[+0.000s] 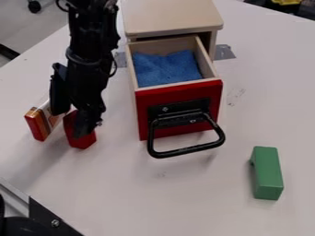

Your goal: Take the red object out of the drawer.

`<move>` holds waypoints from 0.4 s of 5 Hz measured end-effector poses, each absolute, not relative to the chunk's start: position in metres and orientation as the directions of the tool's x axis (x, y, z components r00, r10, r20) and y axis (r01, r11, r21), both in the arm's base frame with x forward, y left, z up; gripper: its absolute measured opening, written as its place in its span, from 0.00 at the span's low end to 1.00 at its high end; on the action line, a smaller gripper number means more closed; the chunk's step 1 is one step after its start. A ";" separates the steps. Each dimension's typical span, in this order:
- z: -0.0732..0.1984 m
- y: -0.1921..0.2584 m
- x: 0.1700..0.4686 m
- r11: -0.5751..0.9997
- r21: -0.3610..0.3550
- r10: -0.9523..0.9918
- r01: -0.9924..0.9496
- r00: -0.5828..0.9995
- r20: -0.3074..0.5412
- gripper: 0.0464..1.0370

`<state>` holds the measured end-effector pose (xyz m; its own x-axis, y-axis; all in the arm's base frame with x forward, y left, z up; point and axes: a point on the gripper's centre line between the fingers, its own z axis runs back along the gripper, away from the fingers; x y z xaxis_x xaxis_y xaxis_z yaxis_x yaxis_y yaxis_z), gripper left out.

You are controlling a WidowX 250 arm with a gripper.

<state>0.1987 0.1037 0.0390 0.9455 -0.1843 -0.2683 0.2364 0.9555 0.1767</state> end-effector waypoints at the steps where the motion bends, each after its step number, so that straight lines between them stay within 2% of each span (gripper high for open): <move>1: 0.064 0.095 0.202 0.961 0.139 -0.205 0.239 0.953 -0.222 0.96; 2: 0.113 0.086 0.206 0.968 0.091 -0.223 0.235 0.967 -0.123 0.96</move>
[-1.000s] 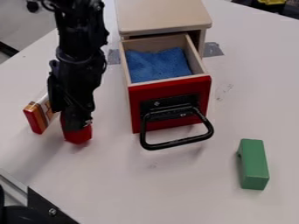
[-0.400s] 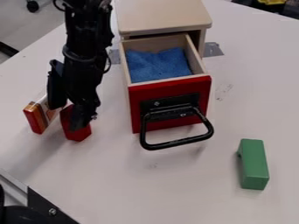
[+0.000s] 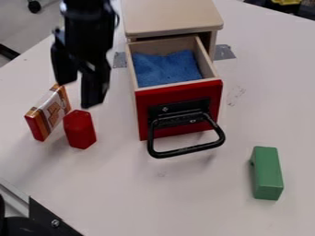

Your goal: Take the red object out of the drawer.

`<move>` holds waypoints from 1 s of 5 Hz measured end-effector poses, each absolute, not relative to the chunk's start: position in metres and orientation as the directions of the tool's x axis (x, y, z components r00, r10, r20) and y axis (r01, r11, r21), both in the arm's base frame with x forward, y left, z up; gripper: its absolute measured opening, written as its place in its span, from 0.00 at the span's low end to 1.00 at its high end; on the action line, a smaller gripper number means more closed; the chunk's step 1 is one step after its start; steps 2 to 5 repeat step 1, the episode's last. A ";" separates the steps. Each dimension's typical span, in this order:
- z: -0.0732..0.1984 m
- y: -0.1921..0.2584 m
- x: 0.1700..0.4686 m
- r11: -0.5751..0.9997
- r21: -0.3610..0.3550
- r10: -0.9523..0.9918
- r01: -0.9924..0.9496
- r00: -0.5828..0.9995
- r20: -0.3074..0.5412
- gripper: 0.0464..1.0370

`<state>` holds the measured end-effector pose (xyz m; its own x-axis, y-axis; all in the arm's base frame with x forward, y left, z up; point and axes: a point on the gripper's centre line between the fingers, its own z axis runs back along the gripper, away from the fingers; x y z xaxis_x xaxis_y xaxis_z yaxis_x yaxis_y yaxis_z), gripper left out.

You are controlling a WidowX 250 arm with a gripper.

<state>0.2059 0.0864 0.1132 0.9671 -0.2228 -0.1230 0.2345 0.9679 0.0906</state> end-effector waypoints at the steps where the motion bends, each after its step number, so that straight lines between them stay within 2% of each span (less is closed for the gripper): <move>1: 0.127 0.085 0.214 0.978 0.107 -0.168 0.178 0.981 -0.094 0.96; 5: 0.127 0.085 0.214 0.978 0.107 -0.168 0.178 0.981 -0.094 0.96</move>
